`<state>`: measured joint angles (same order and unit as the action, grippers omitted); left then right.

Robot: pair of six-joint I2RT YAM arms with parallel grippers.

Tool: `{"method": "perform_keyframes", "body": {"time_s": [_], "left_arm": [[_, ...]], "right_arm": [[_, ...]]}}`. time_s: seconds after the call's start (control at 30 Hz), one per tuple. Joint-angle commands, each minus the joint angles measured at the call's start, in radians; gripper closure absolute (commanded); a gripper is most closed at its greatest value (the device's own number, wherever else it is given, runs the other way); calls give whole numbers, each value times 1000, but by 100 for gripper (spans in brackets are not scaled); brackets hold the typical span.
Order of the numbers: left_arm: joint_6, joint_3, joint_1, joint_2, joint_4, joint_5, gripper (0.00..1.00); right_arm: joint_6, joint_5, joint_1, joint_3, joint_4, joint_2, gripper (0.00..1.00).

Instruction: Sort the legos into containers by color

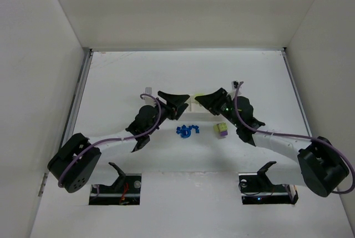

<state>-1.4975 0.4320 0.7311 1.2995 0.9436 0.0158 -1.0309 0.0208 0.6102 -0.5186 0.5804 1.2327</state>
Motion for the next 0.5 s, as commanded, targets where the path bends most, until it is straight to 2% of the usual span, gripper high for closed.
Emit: {"method": "perform_keyframes", "body": {"time_s": [0.0,0.23,0.47], "left_arm": [[40,-18,-6,-20,136,-2,43],[164,25,0,-16,127,-5,39],[169,47,-8,24,118,-16,37]], "right_arm": [[-155,36,6,-41,131,25,58],[-311,102,-7,-23,217,45,58],[-348,103,-11,-3,231,8,58]]}}
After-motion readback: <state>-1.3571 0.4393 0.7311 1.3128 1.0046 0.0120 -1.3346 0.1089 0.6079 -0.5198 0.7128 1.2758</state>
